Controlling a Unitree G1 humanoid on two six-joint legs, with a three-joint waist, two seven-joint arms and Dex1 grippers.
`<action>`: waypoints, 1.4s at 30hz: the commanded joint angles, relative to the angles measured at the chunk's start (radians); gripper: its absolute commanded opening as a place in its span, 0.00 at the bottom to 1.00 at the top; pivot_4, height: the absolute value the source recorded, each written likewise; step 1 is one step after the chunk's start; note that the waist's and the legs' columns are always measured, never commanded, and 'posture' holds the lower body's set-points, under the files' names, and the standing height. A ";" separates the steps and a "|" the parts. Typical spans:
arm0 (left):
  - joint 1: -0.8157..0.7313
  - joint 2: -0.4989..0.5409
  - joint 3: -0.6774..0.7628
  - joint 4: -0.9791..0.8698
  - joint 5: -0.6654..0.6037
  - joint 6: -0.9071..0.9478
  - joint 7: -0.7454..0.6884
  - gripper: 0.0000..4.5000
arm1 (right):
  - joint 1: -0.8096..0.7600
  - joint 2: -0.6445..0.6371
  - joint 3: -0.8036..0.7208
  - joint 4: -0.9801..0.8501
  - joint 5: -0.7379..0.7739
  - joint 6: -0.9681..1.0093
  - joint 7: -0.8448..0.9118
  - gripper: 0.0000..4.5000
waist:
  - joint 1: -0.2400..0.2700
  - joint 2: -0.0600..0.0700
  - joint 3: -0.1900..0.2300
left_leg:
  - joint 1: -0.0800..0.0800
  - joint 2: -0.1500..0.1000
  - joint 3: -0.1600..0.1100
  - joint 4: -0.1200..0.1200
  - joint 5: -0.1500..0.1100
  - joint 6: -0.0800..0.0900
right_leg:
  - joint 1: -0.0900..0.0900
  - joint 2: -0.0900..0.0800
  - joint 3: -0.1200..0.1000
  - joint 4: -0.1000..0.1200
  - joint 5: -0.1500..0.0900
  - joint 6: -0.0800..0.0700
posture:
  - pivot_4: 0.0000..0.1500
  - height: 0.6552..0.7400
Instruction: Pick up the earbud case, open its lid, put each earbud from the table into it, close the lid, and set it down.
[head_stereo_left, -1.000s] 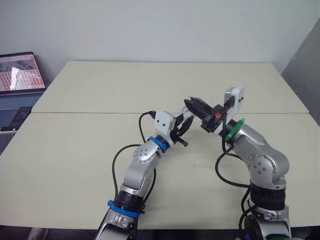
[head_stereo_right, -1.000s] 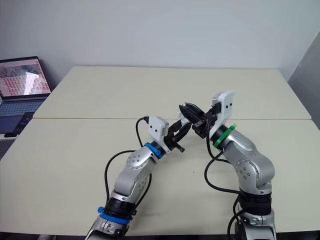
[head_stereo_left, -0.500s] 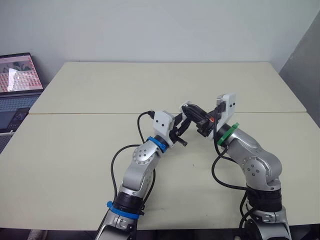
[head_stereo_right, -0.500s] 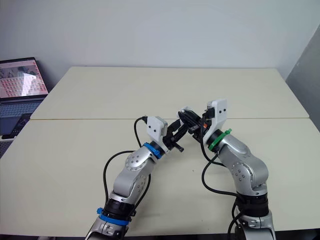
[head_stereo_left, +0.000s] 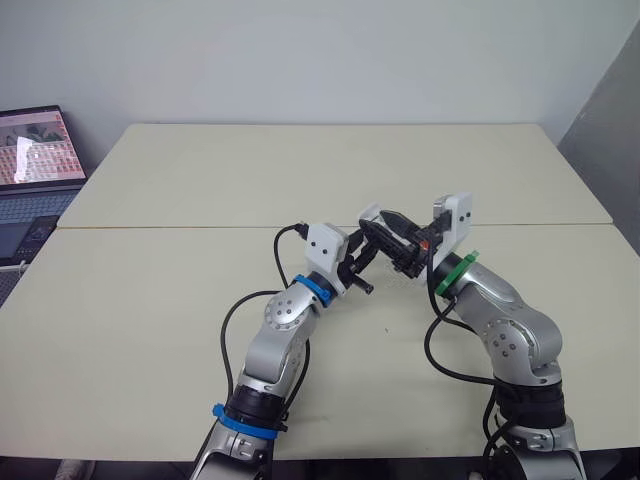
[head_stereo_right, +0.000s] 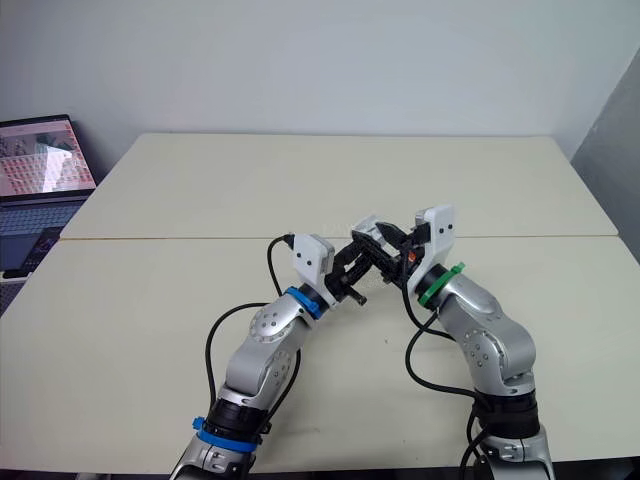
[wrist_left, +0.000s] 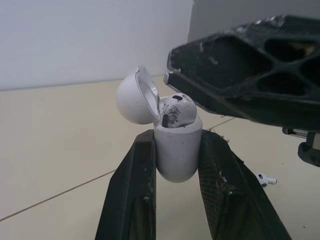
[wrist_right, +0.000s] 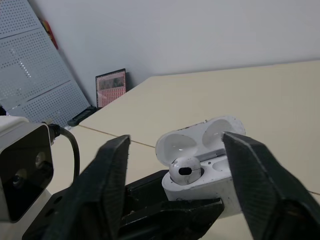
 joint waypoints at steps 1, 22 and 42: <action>0.006 0.004 -0.010 -0.053 -0.002 -0.013 -0.011 0.18 | -0.030 -0.025 -0.052 -0.022 0.024 -0.041 0.015 0.93 | 0.000 0.000 0.000 | 0.000 0.000 0.000 0.000 0.000 0.000 | 0.000 0.000 0.000 0.000 0.000 0.000 | 1.00 1.00; 0.167 0.145 0.019 -0.209 -0.043 0.096 -0.061 0.18 | -0.095 -0.715 0.055 0.486 -0.207 -0.041 0.496 0.99 | 0.002 0.000 0.000 | 0.000 0.000 0.002 0.000 -0.002 0.003 | 0.001 0.000 0.002 -0.001 0.000 0.000 | 1.00 1.00; 0.178 0.139 0.018 -0.238 -0.039 0.123 -0.039 0.18 | -0.082 -0.630 0.110 0.560 -0.320 -0.058 0.536 0.40 | 0.003 0.000 0.000 | 0.000 0.000 0.002 0.000 -0.002 0.003 | 0.001 0.000 0.002 -0.001 0.000 0.000 | 1.00 1.00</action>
